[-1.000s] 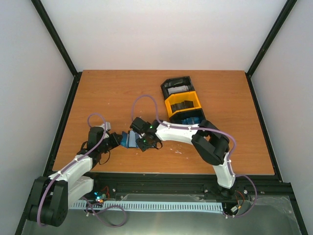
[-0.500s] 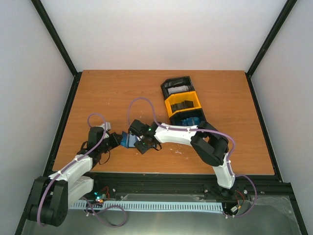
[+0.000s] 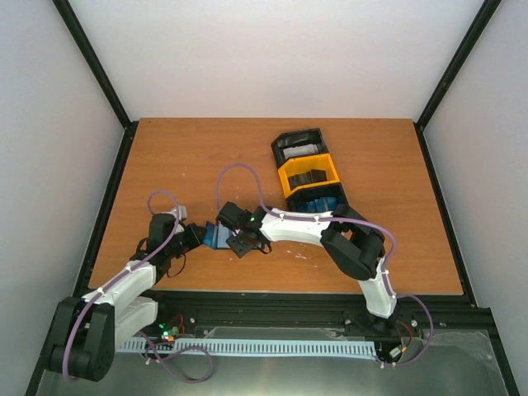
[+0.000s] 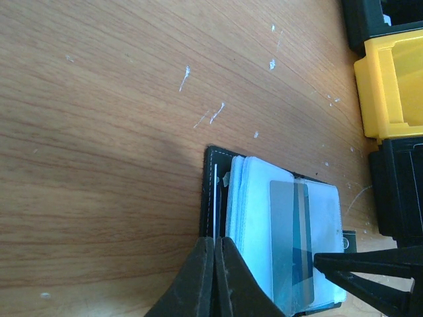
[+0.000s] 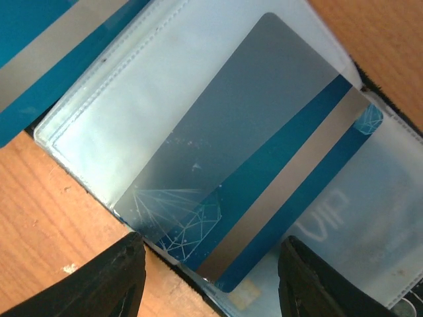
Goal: Put the credit cards into the card holder
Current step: Insert the credit card into the card holder.
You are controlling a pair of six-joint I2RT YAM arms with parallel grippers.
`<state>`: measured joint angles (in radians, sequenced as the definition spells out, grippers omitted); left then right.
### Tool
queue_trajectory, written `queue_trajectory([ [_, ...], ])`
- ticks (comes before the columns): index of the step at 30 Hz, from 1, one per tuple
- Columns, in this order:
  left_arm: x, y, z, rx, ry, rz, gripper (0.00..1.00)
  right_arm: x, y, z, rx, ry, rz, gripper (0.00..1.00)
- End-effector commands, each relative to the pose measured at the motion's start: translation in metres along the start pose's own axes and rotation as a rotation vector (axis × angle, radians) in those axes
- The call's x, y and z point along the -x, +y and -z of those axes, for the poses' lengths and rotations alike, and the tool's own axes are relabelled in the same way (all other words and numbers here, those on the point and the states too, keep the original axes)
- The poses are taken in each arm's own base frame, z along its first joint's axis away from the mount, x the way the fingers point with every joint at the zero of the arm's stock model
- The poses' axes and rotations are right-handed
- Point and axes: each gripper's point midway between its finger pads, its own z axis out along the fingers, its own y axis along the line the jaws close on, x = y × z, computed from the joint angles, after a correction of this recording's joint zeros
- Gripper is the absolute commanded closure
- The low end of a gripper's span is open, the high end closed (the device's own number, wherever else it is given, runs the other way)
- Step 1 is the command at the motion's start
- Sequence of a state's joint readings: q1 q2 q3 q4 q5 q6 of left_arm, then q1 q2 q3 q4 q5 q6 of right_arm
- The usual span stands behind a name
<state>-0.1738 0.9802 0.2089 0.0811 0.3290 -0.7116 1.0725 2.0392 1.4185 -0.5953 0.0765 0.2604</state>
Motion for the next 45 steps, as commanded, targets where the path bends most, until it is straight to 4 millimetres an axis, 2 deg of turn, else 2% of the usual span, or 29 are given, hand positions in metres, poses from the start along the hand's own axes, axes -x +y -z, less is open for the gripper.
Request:
queue_trajectory([
  [1, 0.004, -0.004, 0.0, -0.002, 0.007, -0.019, 0.99, -0.01, -0.01, -0.018, -0.068, 0.018, -0.065, 0.46],
  [6, 0.003, -0.003, 0.0, 0.001, 0.009, -0.019, 1.0, -0.002, -0.005, -0.016, -0.04, -0.015, -0.114, 0.46],
  [10, 0.005, -0.005, 0.001, -0.004, 0.006, -0.025, 0.99, -0.001, 0.004, -0.002, 0.033, -0.024, -0.142, 0.44],
  [14, 0.005, -0.005, 0.0, -0.005, 0.005, -0.025, 0.99, 0.0, -0.002, 0.016, 0.118, -0.052, -0.248, 0.41],
  [17, 0.005, -0.006, 0.0, -0.009, 0.005, -0.026, 0.99, 0.001, -0.007, 0.018, 0.177, -0.042, -0.352, 0.39],
  [23, 0.005, -0.006, 0.0, -0.012, 0.007, -0.026, 0.99, 0.005, 0.009, 0.004, 0.356, -0.007, -0.532, 0.38],
  [29, 0.004, -0.007, 0.0, -0.016, 0.009, -0.026, 1.0, -0.002, -0.016, -0.015, 0.317, 0.015, -0.697, 0.39],
  [45, 0.005, -0.01, -0.001, -0.036, 0.009, -0.028, 1.0, 0.026, -0.007, -0.014, 0.504, -0.025, -0.791, 0.39],
])
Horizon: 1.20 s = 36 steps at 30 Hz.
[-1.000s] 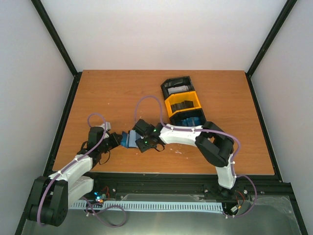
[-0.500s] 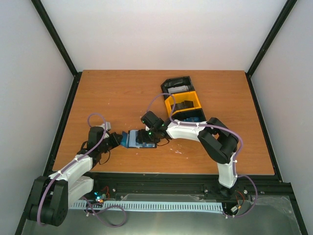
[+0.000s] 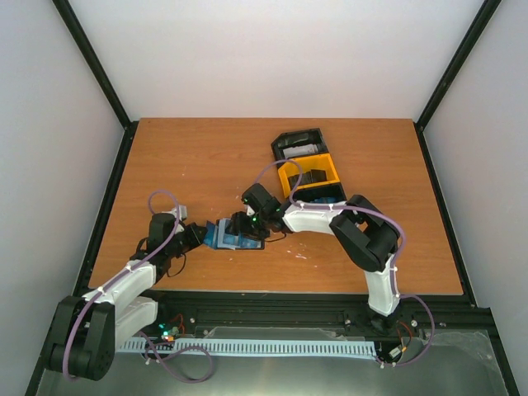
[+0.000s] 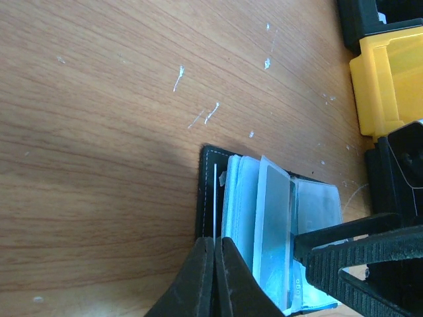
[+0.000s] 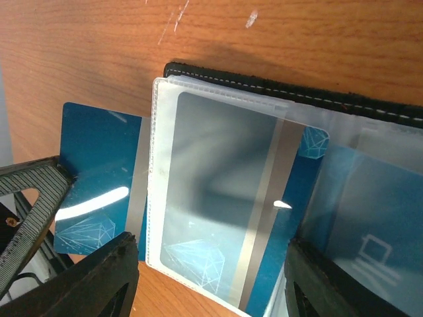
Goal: Put the credit cards into the card holder
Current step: Insert the credit card into the card holder, then adjust the credit card.
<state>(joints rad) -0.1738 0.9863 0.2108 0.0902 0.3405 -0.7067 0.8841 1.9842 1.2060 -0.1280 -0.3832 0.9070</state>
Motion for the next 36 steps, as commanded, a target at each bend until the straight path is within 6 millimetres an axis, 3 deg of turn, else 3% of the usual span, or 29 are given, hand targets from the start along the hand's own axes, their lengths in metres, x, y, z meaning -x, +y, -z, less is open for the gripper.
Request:
queue_trajectory([
  [1, 0.005, -0.008, 0.0, -0.023, 0.005, -0.021, 0.99, -0.005, -0.015, -0.012, -0.001, 0.038, -0.044, 0.4],
  [7, 0.007, -0.008, 0.001, -0.02, -0.004, -0.023, 1.0, 0.0, 0.005, -0.007, 0.095, 0.026, 0.003, 0.4],
  [13, 0.016, -0.01, 0.005, -0.004, -0.036, -0.031, 0.99, 0.014, 0.003, 0.011, 0.06, -0.048, 0.033, 0.41],
  [18, 0.036, -0.024, 0.016, -0.015, -0.108, -0.055, 0.99, 0.035, 0.02, 0.052, 0.108, -0.171, 0.096, 0.4],
  [23, 0.066, -0.043, 0.034, -0.025, -0.212, -0.079, 0.99, 0.054, 0.046, 0.113, 0.174, -0.298, 0.177, 0.34],
  [25, 0.08, -0.061, 0.045, -0.07, -0.254, -0.099, 0.99, 0.061, 0.056, 0.137, 0.212, -0.328, 0.211, 0.32],
  [32, 0.12, -0.189, 0.106, -0.545, -0.328, -0.245, 0.99, 0.065, 0.115, 0.203, 0.398, -0.374, 0.328, 0.23],
  [36, 0.14, -0.236, 0.138, -0.72, -0.364, -0.269, 0.99, 0.079, 0.133, 0.234, 0.521, -0.418, 0.234, 0.22],
])
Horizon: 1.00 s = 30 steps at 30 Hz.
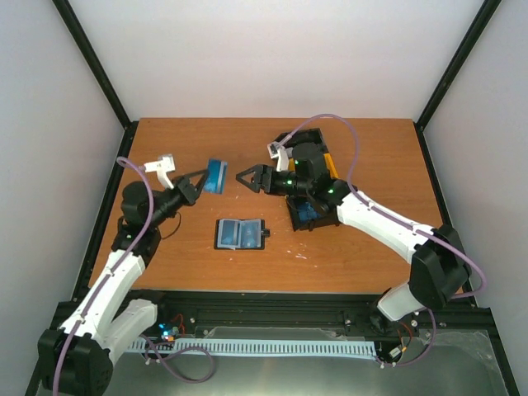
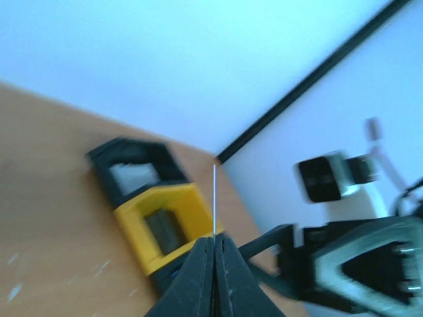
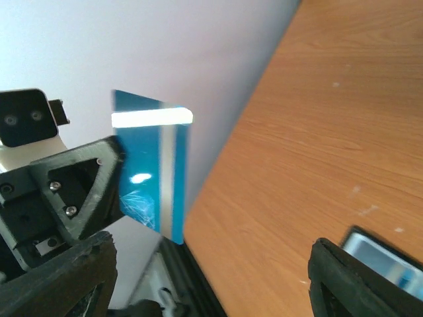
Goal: Put the credit cards into the card holder
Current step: Adjust the credit card.
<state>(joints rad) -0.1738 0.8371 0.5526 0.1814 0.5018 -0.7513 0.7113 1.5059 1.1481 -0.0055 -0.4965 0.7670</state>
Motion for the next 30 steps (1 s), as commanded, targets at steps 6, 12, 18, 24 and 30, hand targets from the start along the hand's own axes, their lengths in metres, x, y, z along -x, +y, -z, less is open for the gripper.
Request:
queue_trajectory([
  [6, 0.078, -0.116, -0.001, -0.43, -0.063, 0.039, 0.99, 0.064, 0.096, 0.026, 0.394, -0.043, -0.029, 0.22],
  [12, 0.094, -0.121, -0.012, -0.438, -0.048, 0.146, 0.99, 0.075, 0.115, 0.037, 0.441, -0.085, 0.036, 0.22],
  [18, 0.096, -0.125, -0.017, -0.467, -0.016, 0.204, 0.99, 0.074, 0.104, 0.019, 0.409, -0.029, -0.007, 0.31],
  [24, 0.09, -0.12, -0.021, -0.456, 0.018, 0.227, 0.99, 0.08, 0.116, 0.016, 0.45, -0.011, 0.012, 0.7],
  [30, 0.067, -0.11, -0.024, -0.384, 0.121, 0.127, 0.52, 0.078, 0.113, 0.022, 0.424, -0.024, 0.069, 0.97],
])
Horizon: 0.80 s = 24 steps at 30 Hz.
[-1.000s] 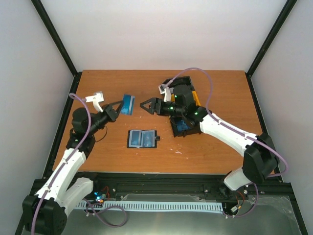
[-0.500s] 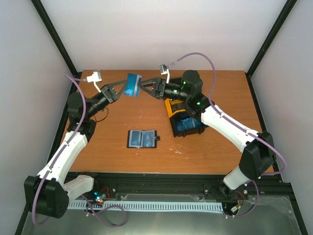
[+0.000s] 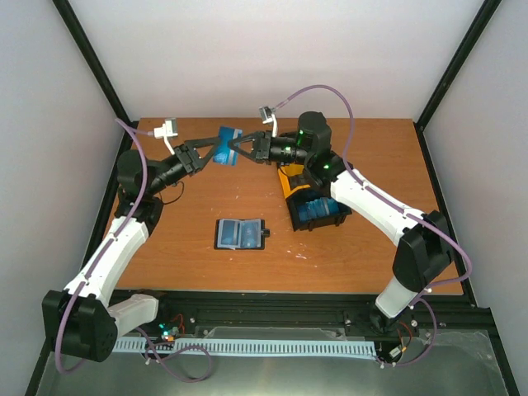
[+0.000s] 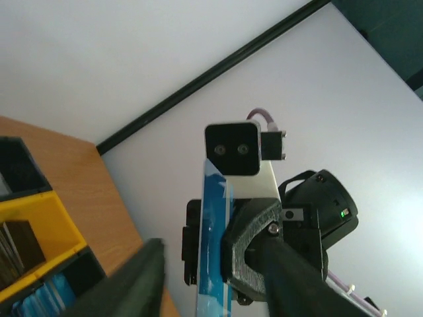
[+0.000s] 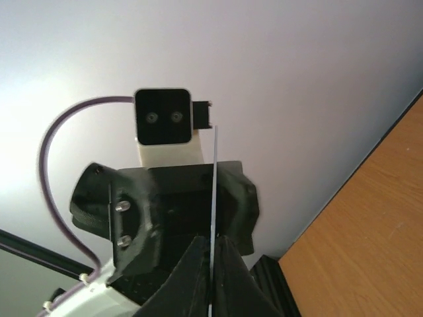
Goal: Put the credit cards into the card holder
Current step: Adjust the credit card.
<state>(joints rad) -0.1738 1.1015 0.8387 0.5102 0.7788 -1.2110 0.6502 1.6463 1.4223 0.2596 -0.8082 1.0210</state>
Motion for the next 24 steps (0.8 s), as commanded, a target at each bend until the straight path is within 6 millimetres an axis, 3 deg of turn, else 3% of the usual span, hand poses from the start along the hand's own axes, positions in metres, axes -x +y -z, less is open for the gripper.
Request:
queue_trajectory([
  [1, -0.013, -0.006, 0.001, 0.036, 0.117, -0.132, 0.4, 0.002, 0.019, 0.009, 0.02, 0.01, 0.103, 0.97],
  [4, -0.036, -0.006, 0.006, -0.003, 0.23, -0.214, 0.02, -0.004, 0.022, 0.018, 0.033, 0.055, 0.151, 0.97],
  [7, -0.05, -0.011, 0.01, -0.048, 0.314, -0.243, 0.0, -0.014, 0.025, 0.027, 0.048, 0.108, 0.18, 0.97],
  [13, -0.052, -0.03, 0.017, -0.091, 0.308, -0.31, 0.0, -0.036, 0.03, 0.04, 0.06, 0.202, 0.211, 0.97],
  [15, -0.055, -0.032, 0.017, -0.111, 0.33, -0.274, 0.05, -0.042, 0.03, 0.043, 0.057, 0.221, 0.203, 0.97],
  [24, -0.069, -0.029, 0.019, -0.137, 0.432, -0.126, 0.5, -0.051, 0.025, 0.042, 0.069, 0.259, 0.158, 0.97],
])
